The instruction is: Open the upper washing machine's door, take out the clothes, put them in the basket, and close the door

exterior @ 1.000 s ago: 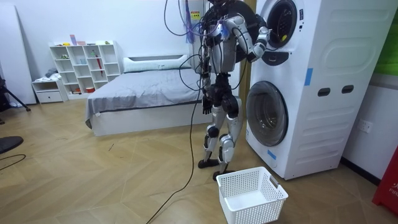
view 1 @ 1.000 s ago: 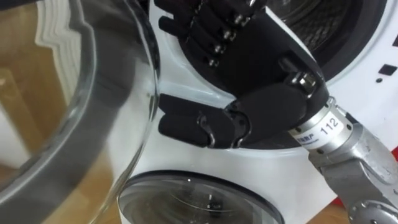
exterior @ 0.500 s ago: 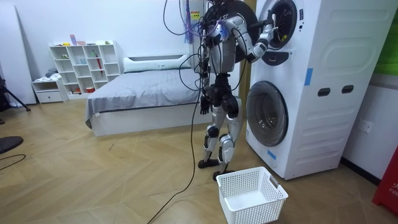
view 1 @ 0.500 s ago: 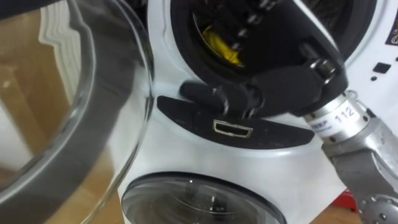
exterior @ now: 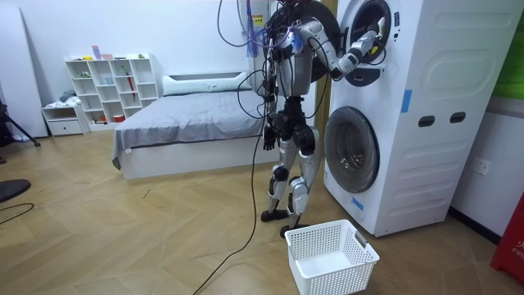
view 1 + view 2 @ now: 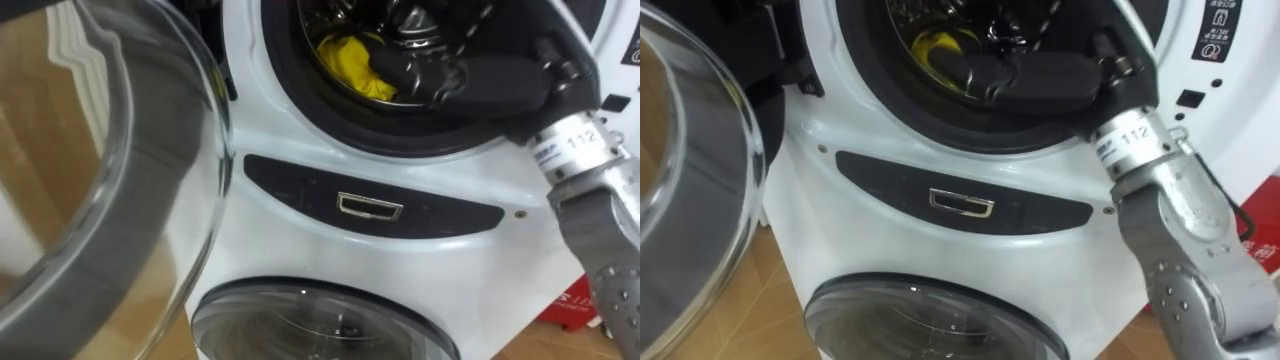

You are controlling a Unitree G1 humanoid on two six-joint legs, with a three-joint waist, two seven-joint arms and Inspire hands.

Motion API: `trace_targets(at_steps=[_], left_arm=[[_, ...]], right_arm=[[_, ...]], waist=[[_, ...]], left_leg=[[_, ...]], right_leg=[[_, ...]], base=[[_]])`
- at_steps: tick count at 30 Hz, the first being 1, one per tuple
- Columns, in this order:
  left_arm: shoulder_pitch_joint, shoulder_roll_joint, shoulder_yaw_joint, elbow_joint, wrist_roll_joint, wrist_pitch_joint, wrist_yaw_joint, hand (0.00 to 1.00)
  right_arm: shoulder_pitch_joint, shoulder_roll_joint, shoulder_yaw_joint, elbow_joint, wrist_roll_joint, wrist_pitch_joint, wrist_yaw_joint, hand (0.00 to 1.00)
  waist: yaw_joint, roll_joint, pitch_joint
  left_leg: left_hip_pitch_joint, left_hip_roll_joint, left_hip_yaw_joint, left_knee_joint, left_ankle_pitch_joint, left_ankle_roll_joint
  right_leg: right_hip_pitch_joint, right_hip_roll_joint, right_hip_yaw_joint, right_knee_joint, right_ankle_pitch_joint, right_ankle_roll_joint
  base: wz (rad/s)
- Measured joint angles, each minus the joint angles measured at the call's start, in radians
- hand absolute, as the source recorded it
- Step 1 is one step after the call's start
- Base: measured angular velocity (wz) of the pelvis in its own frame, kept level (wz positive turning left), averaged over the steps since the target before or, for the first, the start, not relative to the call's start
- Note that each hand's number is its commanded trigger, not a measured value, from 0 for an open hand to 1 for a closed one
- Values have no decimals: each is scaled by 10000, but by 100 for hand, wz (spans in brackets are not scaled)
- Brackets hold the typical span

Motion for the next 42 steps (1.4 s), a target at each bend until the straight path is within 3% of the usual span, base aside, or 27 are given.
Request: trace_targets(at_steps=[5, 10, 14, 17, 25, 29, 37, 42], left_arm=[[5, 11, 43, -159, 185, 185, -1, 0], [6, 39, 39, -203, 445, 265, -9, 0], [-15, 44, 38, -241, 674, 383, -5, 0], [-48, 50, 25, -255, 683, 476, -4, 0], [-188, 131, -56, -345, 804, 823, -84, 0], [-362, 115, -52, -315, 723, 905, -123, 0], [-375, 323, -53, -370, 561, 923, -168, 0], [-355, 380, -50, -365, 568, 1121, -323, 0]], right_arm=[[-1, -182, 44, 511, -124, 72, 53, 0], [-2, -193, 53, 959, -418, 92, 369, 0], [-38, -199, 82, 1149, -1087, 119, 526, 0], [-451, -423, 494, 1473, -1882, 263, 646, 0], [-2078, -696, 1166, 2538, -3615, 737, 1131, 0], [-2434, -713, 1441, 3211, -4206, 760, 1431, 0], [-3052, -978, 1651, 4327, -4542, 944, 1909, 0], [-3469, -1286, 2006, 4437, -5110, 947, 2159, 0]], waist=[[66, -187, -30], [126, -371, 33], [211, -379, 41], [216, -335, 72], [305, -487, -23], [422, -549, -21], [587, -868, 16], [618, -867, 22]], left_leg=[[46, 0, 1, 7, 1, -1], [54, -14, -7, 82, 1, -1], [35, -31, -21, 100, -1, 1], [4, -57, -160, 85, -2, 3], [-232, -81, -398, 170, 2, 0], [-102, -60, -398, 100, 3, 0], [-94, -107, -420, 185, 3, 0], [-114, -142, -467, 181, 2, 2]], right_leg=[[50, -14, -48, 1, -23, -2], [123, -37, -86, 0, -30, 6], [120, -54, -109, 21, -41, 25], [110, -74, -203, 42, -55, 22], [-67, -120, -497, 36, -108, -12], [60, -121, -587, 51, -108, -12], [149, -170, -595, 63, -167, 1], [149, -208, -659, 121, -183, 27]], base=[[2], [1], [1], [9], [10], [3], [0], [3]])
